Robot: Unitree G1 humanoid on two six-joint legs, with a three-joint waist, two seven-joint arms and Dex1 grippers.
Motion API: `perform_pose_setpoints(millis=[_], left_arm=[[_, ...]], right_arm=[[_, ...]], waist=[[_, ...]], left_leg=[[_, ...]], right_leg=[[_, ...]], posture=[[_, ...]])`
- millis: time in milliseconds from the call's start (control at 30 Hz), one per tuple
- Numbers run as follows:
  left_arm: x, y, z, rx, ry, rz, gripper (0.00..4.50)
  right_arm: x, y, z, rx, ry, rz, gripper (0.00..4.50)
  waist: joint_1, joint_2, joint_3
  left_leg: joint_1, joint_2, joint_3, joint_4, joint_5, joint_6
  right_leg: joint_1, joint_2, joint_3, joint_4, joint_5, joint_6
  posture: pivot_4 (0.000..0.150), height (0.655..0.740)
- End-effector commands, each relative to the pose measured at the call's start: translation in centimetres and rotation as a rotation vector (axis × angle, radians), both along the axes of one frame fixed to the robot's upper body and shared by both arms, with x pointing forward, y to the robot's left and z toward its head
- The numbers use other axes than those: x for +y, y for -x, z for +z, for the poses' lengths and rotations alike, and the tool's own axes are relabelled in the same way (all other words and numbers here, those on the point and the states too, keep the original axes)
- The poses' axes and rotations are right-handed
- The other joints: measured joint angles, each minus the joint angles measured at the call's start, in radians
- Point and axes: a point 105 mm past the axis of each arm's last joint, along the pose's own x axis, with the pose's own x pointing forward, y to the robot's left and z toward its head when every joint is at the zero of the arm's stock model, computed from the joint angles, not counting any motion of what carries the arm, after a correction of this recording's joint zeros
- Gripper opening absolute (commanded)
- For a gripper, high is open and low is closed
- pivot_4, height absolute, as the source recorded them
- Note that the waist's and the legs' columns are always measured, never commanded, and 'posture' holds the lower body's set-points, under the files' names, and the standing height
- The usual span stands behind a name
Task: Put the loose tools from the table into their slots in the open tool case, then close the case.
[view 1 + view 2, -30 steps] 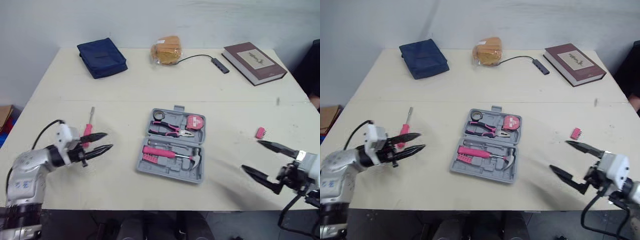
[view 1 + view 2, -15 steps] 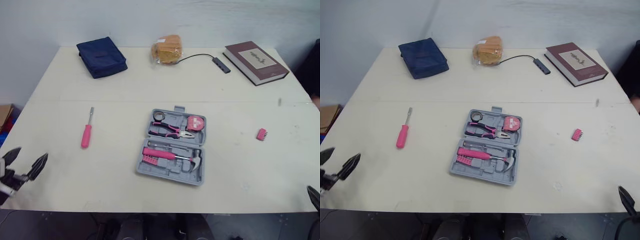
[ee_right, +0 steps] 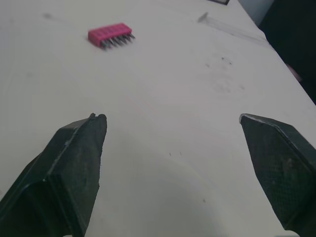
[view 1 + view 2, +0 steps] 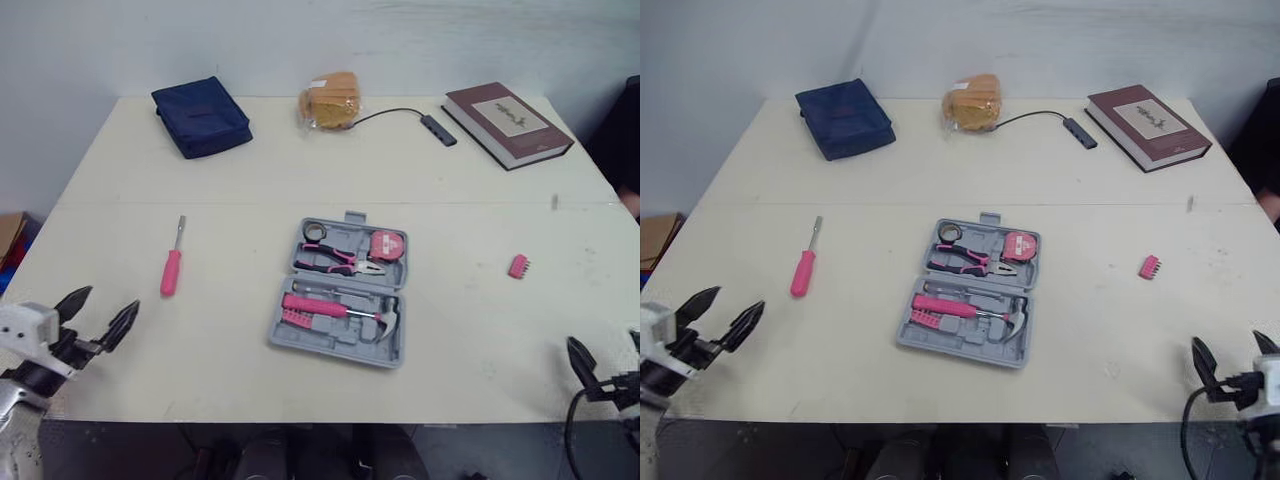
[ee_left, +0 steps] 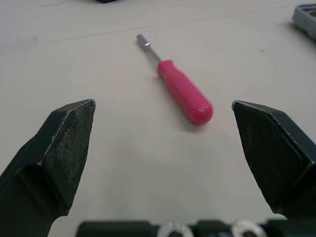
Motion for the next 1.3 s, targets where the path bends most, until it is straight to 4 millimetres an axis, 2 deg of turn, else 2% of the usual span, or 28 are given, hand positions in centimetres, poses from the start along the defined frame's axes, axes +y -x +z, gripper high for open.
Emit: perform_pose_setpoints(millis=[33,133,200,300,367,500,600,667,933,1167,1300], left_arm=[[-6.0,-1.8,2.9,-0.072,-0.06,-0.278,4.48],[-9.6,-2.5,4.0,-0.097,-0.086,-0.441,4.48],[-11.7,-2.8,4.8,-0.117,-0.089,-0.528,4.48],[-16.1,-2.9,6.4,-0.163,-0.063,-0.708,4.48],[-17.3,-2.8,6.9,-0.17,-0.05,-0.76,4.48],[-22.4,-0.2,7.2,-0.114,-0.022,-1.083,4.48],[-23.4,0.3,7.2,-0.103,-0.017,-1.139,4.48],[-23.8,0.2,7.2,-0.111,-0.022,-1.148,4.48],[-24.6,0.5,7.1,-0.114,-0.031,-1.173,4.48],[-24.5,0.5,7.0,-0.106,-0.045,-1.18,4.48],[-24.3,0.4,6.9,-0.108,-0.059,-1.182,4.48]], right_arm=[[2.9,-2.6,1.2,-0.072,-0.086,0.037,4.5],[4.8,-4.5,1.9,-0.097,-0.125,0.044,4.5],[4.9,-5.3,1.6,-0.053,-0.175,-0.021,4.5],[6.0,-7.4,1.7,-0.031,-0.224,-0.05,4.5],[6.2,-7.9,1.9,-0.019,-0.229,-0.057,4.5],[5.9,-10.8,2.5,-0.038,-0.352,-0.169,4.5],[6.3,-11.8,3.0,-0.014,-0.343,-0.186,4.5],[5.8,-12.3,3.1,-0.005,-0.343,-0.262,4.5],[5.7,-13.4,2.4,0.047,-0.378,-0.376,4.5],[5.6,-13.1,-0.9,0.148,-0.407,-0.412,4.5],[5.7,-13.2,-1.7,0.157,-0.45,-0.413,4.5]], waist=[[-0.001,-0.001,0.0],[-0.002,0.0,-0.001],[-0.003,0.001,-0.001],[-0.004,0.001,0.0],[-0.004,0.001,0.0],[-0.008,0.001,0.0],[-0.007,0.002,0.0],[-0.006,0.001,0.0],[-0.005,0.001,0.0],[-0.007,0.001,-0.001],[-0.01,0.0,-0.001]], left_leg=[[0.0,0.0,0.0,0.001,0.0,0.0],[0.001,-0.001,0.0,0.002,0.001,0.002],[0.0,-0.001,0.0,0.001,0.003,0.0],[0.0,-0.001,0.001,0.001,0.008,0.001],[-0.001,-0.002,0.001,0.002,0.008,0.002],[-0.001,-0.002,0.002,0.002,0.009,0.002],[-0.001,-0.002,0.002,0.002,0.01,0.002],[-0.001,0.001,0.002,0.002,0.011,0.0],[-0.002,0.002,0.001,0.003,0.011,0.0],[-0.002,0.002,0.001,0.003,0.012,0.0],[-0.002,0.002,0.001,0.004,0.012,0.0]], right_leg=[[0.0,0.0,0.0,0.001,0.0,0.0],[0.001,0.0,0.001,0.003,0.001,0.0],[0.0,0.0,0.001,0.004,0.001,0.0],[-0.001,0.002,0.0,0.005,0.0,-0.001],[-0.001,0.002,0.001,0.005,0.001,0.0],[-0.001,0.004,0.001,0.006,0.001,0.0],[-0.002,0.011,0.003,0.007,0.001,0.0],[-0.002,0.014,0.004,0.008,0.001,0.0],[-0.002,0.016,0.004,0.007,0.0,-0.001],[-0.002,0.016,0.004,0.008,0.0,-0.001],[-0.001,0.016,0.005,0.007,0.0,0.0]], posture=[[0.15,0.74],[0.15,0.74],[0.15,0.74],[0.15,0.74],[0.15,0.74],[0.15,0.74],[0.15,0.74],[0.15,0.74],[0.15,0.74],[0.15,0.74],[0.15,0.74]])
